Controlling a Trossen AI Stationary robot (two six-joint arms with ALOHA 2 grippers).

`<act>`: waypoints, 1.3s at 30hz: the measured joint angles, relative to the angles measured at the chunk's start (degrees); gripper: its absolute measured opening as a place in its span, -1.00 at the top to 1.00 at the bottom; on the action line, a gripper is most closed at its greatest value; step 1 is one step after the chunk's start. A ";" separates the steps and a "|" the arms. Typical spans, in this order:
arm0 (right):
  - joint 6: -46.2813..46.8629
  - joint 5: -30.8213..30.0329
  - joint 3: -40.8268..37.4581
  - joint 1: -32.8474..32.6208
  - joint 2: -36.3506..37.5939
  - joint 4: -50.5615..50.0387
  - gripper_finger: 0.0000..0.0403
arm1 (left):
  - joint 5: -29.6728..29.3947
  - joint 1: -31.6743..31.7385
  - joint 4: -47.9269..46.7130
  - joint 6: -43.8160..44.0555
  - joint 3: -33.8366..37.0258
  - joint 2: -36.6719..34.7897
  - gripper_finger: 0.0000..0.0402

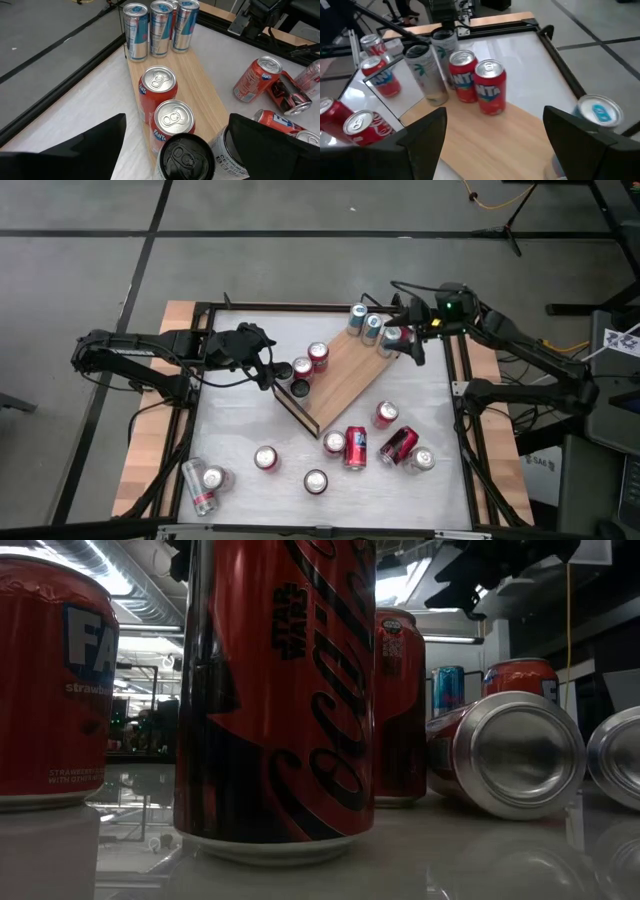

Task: Place canned beverage on shelf
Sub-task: Put the orange soda can on the shelf aligned with the other orange soda can

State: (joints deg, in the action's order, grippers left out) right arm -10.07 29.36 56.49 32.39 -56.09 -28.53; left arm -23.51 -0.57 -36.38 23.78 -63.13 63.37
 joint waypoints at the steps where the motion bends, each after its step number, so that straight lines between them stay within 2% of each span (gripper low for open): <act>1: 0.00 -0.95 0.00 -1.34 0.12 -0.02 -0.60 | 0.00 -0.01 0.00 0.01 0.00 0.00 -0.72; 9: 0.09 -7.89 0.00 -12.85 0.24 0.02 -0.60 | 0.00 0.00 0.00 0.01 0.00 0.00 -0.72; 20: 9.82 -13.92 0.01 -26.22 0.22 -3.06 -0.60 | 0.00 -0.01 0.00 0.01 0.00 0.00 -0.72; 31: 20.17 -27.57 0.02 -40.33 -0.05 -12.60 -0.60 | 0.00 0.00 0.00 0.01 0.00 0.00 -0.72; 39: 21.82 -36.35 0.04 -49.39 -1.67 -15.53 -0.60 | 0.00 0.00 -0.02 0.01 0.00 0.00 -0.72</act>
State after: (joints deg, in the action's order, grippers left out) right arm 11.76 -7.00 56.53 -16.99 -57.76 -44.06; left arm -23.50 -0.56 -36.40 23.79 -63.13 63.37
